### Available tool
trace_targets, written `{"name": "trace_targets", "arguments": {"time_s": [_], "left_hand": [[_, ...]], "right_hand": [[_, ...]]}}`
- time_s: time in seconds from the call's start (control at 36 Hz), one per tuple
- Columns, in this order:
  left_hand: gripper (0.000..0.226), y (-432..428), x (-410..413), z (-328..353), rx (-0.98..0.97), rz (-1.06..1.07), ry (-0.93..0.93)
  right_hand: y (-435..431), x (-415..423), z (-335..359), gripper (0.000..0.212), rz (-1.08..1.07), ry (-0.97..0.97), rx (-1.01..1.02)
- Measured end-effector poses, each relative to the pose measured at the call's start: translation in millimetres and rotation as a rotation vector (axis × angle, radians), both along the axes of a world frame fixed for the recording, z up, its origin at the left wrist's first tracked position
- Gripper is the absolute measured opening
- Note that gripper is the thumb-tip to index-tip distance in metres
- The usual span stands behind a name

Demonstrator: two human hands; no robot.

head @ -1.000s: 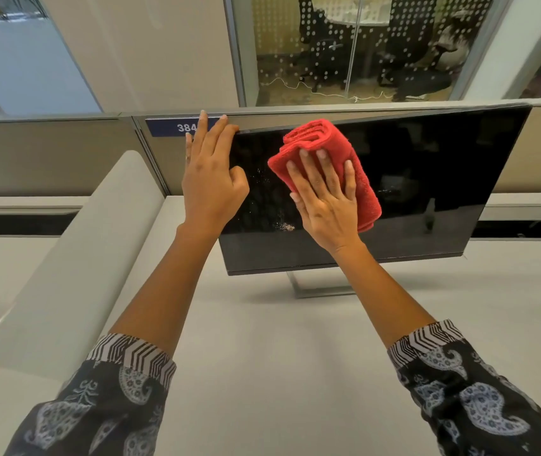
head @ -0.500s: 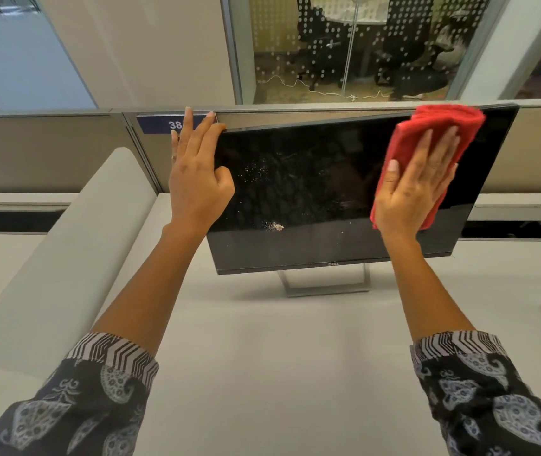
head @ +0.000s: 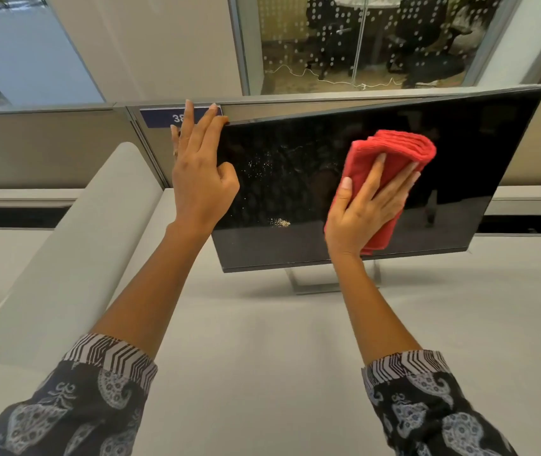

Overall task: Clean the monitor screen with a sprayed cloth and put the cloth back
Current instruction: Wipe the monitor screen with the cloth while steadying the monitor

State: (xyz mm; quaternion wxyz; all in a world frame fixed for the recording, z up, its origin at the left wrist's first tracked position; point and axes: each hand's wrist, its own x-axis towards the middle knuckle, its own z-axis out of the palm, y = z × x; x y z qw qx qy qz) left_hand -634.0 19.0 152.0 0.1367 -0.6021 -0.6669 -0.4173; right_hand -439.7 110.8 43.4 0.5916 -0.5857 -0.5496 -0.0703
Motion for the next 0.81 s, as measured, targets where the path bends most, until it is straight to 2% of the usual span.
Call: {"name": "trace_targets", "arguments": {"time_s": [0.11,0.25,0.42,0.53,0.69,0.81], "left_hand": [[0.060,-0.5,-1.2,0.3,-0.004,-0.003,0.003],[0.062,-1.1,-1.5,0.7,-0.002,0.013,0.007],[0.063,-2.6,-2.5,1.0,-0.003,0.007,0.010],[0.062,-3.4,-3.1,0.9,-0.007,0.007,0.007],[0.070,-9.8,-7.2,3.2,-0.091,-0.008,0.092],[0.076,-17.2,-9.6,0.1,-0.128,-0.001,0.129]], "right_hand": [[-15.0,-34.1,11.6,0.049,0.083,-0.094,0.023],[-31.3,-61.8,8.0,0.051,0.221,-0.347,0.088],[-34.0,-46.5,-23.0,0.051,0.358,-0.722,0.219],[-36.0,-25.9,-54.2,0.056,0.408,-0.901,0.209],[-37.7,-4.8,-63.0,0.064,0.391,-0.926,0.155],[-34.2,5.7,-46.6,0.061,0.378,-0.882,0.145]]}}
